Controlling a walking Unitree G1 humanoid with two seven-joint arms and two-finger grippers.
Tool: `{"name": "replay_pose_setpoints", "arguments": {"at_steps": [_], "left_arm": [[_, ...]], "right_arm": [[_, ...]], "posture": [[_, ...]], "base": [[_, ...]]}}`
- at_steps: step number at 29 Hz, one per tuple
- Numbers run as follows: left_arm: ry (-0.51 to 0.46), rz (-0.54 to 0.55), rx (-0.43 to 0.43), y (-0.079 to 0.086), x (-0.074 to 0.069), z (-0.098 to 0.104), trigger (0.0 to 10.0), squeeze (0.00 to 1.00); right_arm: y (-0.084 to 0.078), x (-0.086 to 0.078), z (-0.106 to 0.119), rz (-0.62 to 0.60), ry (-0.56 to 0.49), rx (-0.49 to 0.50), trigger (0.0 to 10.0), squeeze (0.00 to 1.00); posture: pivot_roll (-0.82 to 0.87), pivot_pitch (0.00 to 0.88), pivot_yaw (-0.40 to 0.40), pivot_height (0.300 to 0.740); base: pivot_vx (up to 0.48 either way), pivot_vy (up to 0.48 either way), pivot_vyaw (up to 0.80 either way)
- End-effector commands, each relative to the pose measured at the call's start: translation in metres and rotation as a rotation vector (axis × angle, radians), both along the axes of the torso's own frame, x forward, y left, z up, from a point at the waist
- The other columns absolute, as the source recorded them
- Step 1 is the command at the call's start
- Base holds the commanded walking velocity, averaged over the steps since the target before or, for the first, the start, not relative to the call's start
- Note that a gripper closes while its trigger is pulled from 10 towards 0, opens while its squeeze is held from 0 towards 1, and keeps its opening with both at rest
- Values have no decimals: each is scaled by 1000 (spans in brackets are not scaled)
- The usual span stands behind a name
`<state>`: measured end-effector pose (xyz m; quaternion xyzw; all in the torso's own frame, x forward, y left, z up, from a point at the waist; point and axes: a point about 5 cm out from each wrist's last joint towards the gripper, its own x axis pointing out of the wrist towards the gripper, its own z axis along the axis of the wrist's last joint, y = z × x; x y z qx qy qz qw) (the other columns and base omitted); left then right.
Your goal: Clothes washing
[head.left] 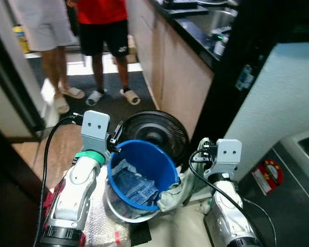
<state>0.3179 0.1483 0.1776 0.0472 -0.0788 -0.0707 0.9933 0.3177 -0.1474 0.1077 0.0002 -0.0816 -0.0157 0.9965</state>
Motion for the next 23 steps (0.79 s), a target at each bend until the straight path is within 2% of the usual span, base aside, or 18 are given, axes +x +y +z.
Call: {"name": "replay_pose_setpoints", "arguments": {"at_steps": [1, 12, 16, 19, 23], "left_arm": [[19, 5, -2, 1, -2, -3, 10000, 0], [24, 5, -5, 0, -2, -1, 10000, 0], [25, 4, -6, -1, -2, -1, 10000, 0], [29, 3, -8, -2, -2, -1, 10000, 0], [31, 3, -10, -3, -2, -2, 10000, 0]], "right_arm": [[2, -2, -2, 6, 14, 8, 10000, 0], [8, -3, 0, 21, 16, 13, 10000, 0], [8, -2, 2, 14, 15, -6, 10000, 0], [9, 1, 0, 8, 51, -9, 10000, 0], [10, 1, 2, 20, 42, -24, 10000, 0]], "posture": [[76, 0, 39, 740], [73, 0, 37, 740], [73, 0, 36, 740], [73, 0, 33, 740], [74, 0, 29, 740]], "base": [[0, 0, -800], [0, 0, -800], [0, 0, 0], [0, 0, -800], [0, 0, -800]]}}
